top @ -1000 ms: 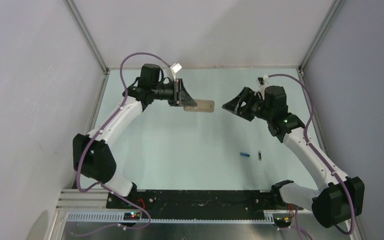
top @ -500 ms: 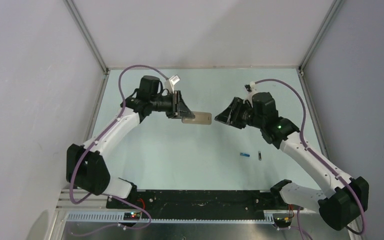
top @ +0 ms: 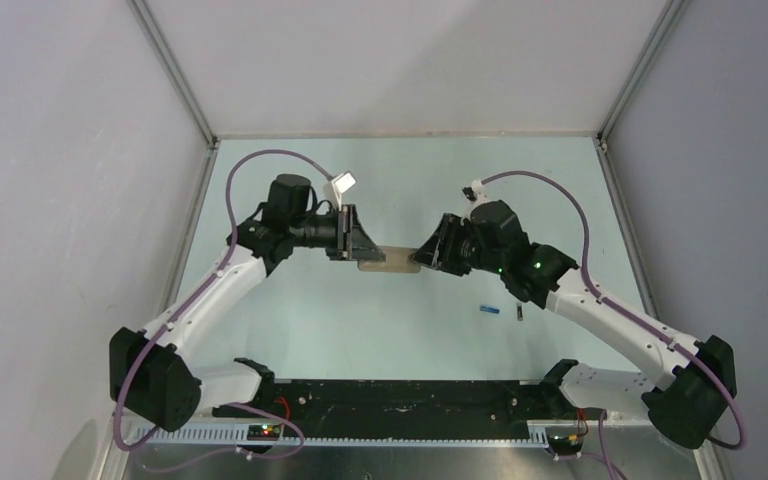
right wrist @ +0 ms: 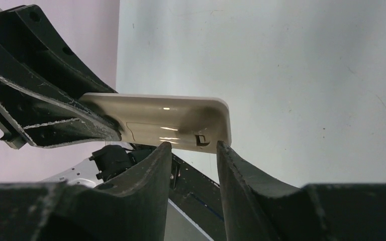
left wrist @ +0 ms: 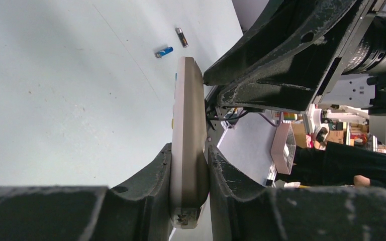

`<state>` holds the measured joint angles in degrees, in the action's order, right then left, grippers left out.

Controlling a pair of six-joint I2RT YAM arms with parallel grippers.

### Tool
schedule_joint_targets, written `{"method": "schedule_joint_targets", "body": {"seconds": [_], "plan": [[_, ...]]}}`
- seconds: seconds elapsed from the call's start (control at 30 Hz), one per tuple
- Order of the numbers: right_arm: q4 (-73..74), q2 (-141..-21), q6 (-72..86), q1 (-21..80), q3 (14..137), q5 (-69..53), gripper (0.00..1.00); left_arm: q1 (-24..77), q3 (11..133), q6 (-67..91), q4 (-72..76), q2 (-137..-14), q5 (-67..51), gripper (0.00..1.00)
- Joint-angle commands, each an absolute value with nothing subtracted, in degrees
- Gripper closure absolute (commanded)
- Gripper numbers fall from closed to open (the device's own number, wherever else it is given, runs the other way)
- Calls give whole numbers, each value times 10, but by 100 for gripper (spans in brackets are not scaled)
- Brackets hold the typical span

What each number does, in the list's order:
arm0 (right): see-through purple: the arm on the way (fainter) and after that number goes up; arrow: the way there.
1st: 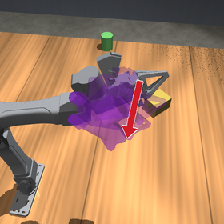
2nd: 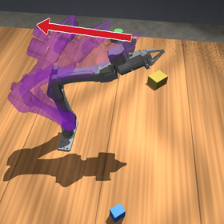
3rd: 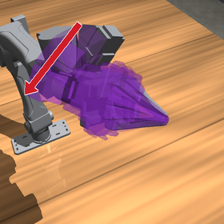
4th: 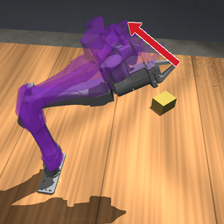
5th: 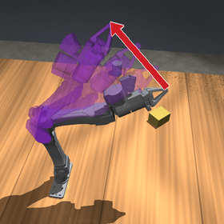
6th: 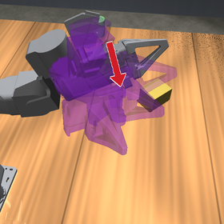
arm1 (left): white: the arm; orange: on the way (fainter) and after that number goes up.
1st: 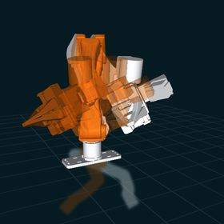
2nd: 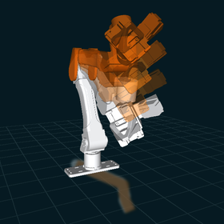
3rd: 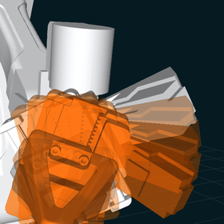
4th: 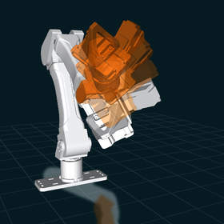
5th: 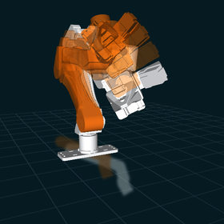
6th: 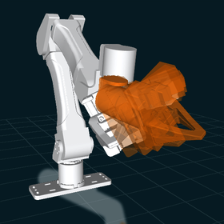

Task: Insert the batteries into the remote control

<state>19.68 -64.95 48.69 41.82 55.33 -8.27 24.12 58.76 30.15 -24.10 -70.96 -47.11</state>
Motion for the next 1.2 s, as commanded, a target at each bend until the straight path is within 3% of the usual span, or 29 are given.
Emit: {"method": "schedule_joint_targets", "body": {"seconds": [0.0,0.33,0.73,0.97,1.17], "plan": [[211,-641,484,435,577,-41,60,255,575,294,-220,-682,-486,100],[187,-628,482,453,538,-48,65,289,538,301,-202,-647,-456,100],[166,-566,485,474,487,-41,64,291,529,342,-174,-621,-414,100],[138,-561,483,487,487,-32,68,293,525,343,-169,-620,-420,100],[146,-565,480,491,487,-16,59,294,517,341,-168,-608,-425,100]]}}
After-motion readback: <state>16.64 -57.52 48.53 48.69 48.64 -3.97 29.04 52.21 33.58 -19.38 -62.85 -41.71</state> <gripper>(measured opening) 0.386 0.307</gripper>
